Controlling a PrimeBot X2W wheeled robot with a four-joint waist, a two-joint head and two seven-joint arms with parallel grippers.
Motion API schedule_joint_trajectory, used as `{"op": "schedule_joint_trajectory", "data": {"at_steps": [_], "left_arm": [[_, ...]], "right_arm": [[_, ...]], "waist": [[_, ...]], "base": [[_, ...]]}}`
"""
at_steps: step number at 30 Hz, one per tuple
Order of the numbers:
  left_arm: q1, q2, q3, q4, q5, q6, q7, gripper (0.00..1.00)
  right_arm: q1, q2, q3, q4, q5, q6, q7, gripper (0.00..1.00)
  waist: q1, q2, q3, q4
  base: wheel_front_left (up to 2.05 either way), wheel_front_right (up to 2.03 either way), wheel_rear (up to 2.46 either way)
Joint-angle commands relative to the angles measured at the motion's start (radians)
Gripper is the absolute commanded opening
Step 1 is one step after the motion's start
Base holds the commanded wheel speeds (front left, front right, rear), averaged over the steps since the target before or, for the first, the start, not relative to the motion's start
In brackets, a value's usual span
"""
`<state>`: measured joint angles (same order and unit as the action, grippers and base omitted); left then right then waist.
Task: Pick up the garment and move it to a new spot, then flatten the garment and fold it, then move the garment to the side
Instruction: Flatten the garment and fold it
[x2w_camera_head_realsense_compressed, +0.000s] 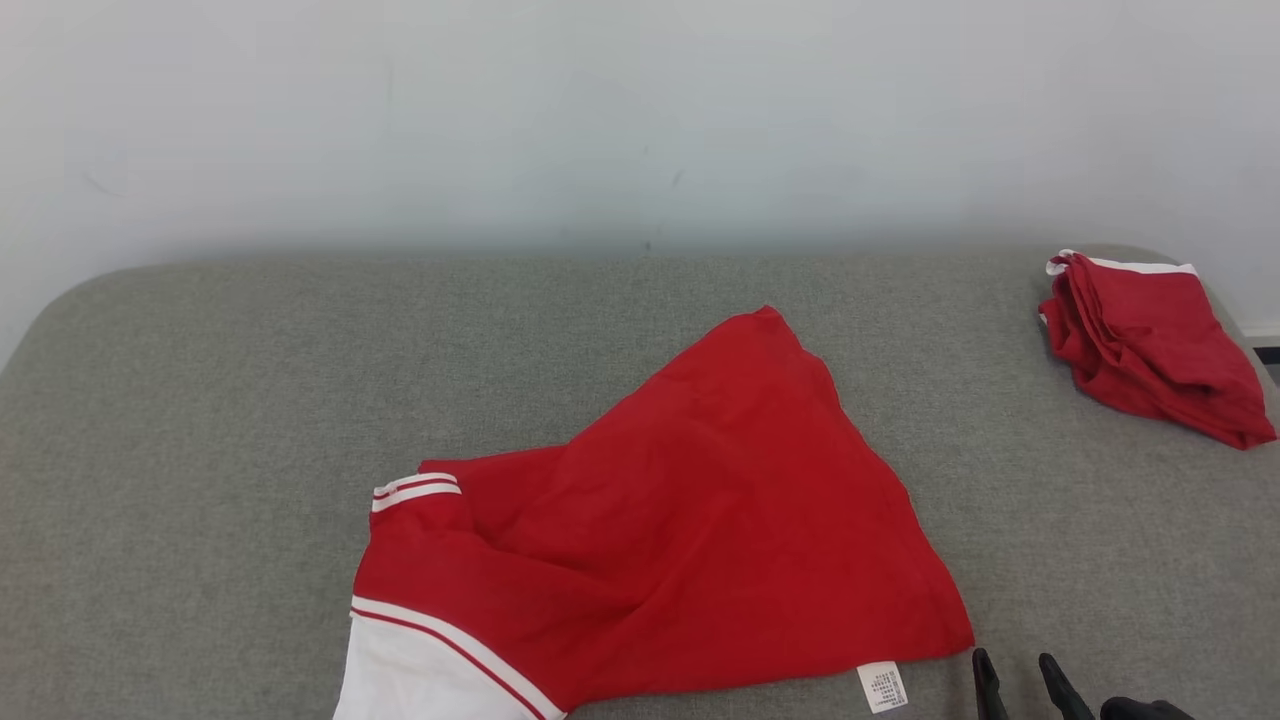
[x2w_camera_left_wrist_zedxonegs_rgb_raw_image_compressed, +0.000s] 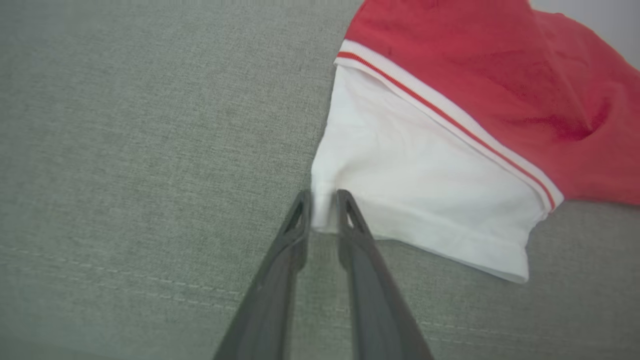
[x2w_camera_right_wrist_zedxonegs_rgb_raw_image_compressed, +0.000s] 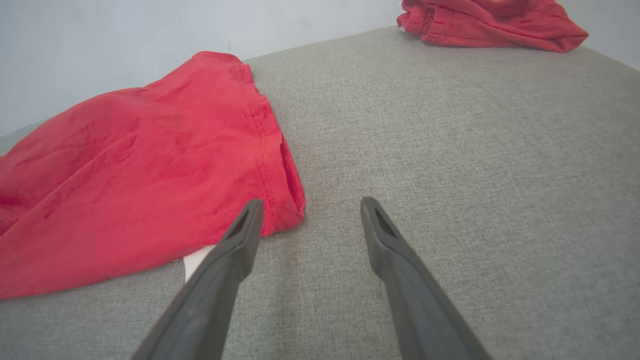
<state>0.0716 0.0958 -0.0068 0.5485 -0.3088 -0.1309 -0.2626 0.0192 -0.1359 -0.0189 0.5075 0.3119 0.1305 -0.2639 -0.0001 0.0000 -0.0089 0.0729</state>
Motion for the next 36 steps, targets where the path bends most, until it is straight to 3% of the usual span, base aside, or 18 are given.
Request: {"op": "schedule_joint_trajectory", "data": {"at_steps": [1,8,15,31,32,33,34,35,36], "left_arm": [[0.011,-0.005,0.005,-0.007,0.001,0.002,-0.003,1.0],[0.035,-0.023,0.035,-0.045,0.011,0.001,-0.003,1.0],[0.004,-0.023,0.03,0.005,0.013,0.001,-0.003,1.0],[-0.063,-0.027,0.007,0.104,-0.001,0.001,-0.003,1.0],[-0.069,-0.029,0.004,0.113,-0.005,0.001,-0.003,1.0],[-0.074,-0.03,-0.003,0.123,-0.01,0.001,-0.003,1.0],[-0.078,-0.032,-0.01,0.133,-0.014,0.001,-0.003,0.9],[-0.08,-0.034,-0.023,0.143,-0.019,0.001,-0.003,0.48],[-0.082,-0.035,-0.035,0.148,-0.026,0.001,-0.003,0.0]], "right_arm": [[-0.003,-0.015,0.015,0.007,0.005,0.001,0.0,1.0],[-0.046,-0.067,0.103,0.051,-0.007,0.001,0.0,1.0],[-0.125,-0.093,0.18,0.136,0.003,0.001,0.0,1.0],[-0.255,-0.081,0.244,0.302,-0.003,0.001,0.0,1.0],[-0.26,-0.08,0.243,0.312,0.002,0.001,0.0,0.7],[-0.263,-0.078,0.242,0.322,0.006,0.001,0.0,0.47],[-0.261,-0.078,0.241,0.328,0.009,0.001,0.0,0.24],[-0.255,-0.077,0.238,0.331,0.012,0.001,0.0,0.0],[-0.247,-0.076,0.236,0.33,0.014,0.001,0.0,0.0]], "waist": [[0.0001,0.0,-0.001,-0.005],[0.0001,0.0,0.003,-0.018],[0.0001,0.0,0.01,-0.013],[0.0001,0.0,0.045,0.001],[0.0001,0.0,0.045,0.005],[0.0001,0.0,0.044,0.009],[0.0001,0.0,0.042,0.013],[0.0001,0.0,0.039,0.016],[0.0001,0.0,0.037,0.018]], "base": [[0.0,0.0,0.0],[0.0,0.0,0.0],[0.0,0.0,0.0],[0.0,0.0,0.0],[0.0,0.0,0.0],[0.0,0.0,0.0],[0.0,0.0,0.0],[0.0,0.0,0.0],[0.0,0.0,0.0]]}}
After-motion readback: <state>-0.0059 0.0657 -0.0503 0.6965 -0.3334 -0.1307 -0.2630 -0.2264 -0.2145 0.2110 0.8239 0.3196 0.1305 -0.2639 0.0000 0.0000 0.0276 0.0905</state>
